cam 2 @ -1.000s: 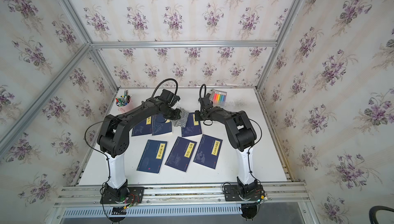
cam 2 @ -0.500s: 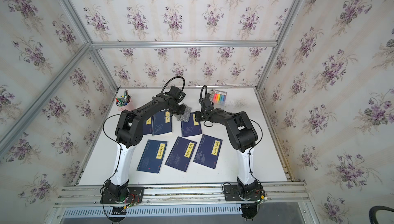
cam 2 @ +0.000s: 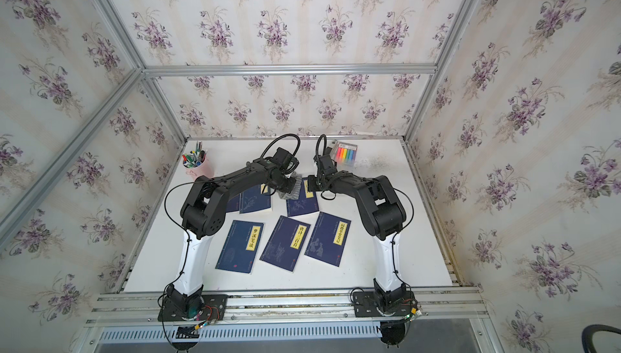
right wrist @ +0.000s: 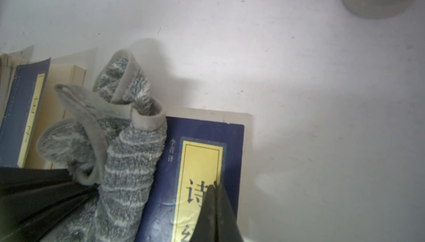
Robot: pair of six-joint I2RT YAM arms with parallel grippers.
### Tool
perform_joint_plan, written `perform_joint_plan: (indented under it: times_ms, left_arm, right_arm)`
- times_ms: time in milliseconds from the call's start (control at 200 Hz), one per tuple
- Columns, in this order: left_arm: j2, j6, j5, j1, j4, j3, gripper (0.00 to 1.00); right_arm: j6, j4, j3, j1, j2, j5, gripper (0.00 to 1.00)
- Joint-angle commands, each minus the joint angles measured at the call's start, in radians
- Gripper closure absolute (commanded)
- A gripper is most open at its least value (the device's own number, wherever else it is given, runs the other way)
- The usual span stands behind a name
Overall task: Wipe the cover of the book
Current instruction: Wipe the dirt from the cover of the book.
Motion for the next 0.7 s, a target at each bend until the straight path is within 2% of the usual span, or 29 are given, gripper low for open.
perform_joint_plan:
  times_ms: [0, 205, 460, 550, 694]
  left_arm:
    - [-0.026, -0.002, 0.0, -0.015, -0.068, -0.055, 0.94]
    - [-0.097, -0.034, 0.053, -0.034, -0.008, -0.167, 0.97]
    - [-0.156, -0.072, 0.088, -0.106, 0.06, -0.3, 0.97]
    - [-0.163, -0.086, 0.079, -0.108, 0.061, -0.304, 0.87]
    - [-0.135, -0.077, 0.036, -0.105, 0.022, -0.249, 0.82]
  right_arm:
    - [0.003, -0.109, -0.009, 0.003, 0.018, 0.009, 1.0]
    - [0.004, -0.109, -0.009, 0.002, 0.021, 0.013, 1.0]
    - [0.003, -0.108, -0.008, 0.001, 0.022, 0.014, 1.0]
    - [0.003, -0.108, -0.008, 0.001, 0.023, 0.013, 1.0]
    - [0.002, -0.107, -0.008, 0.002, 0.02, 0.01, 1.0]
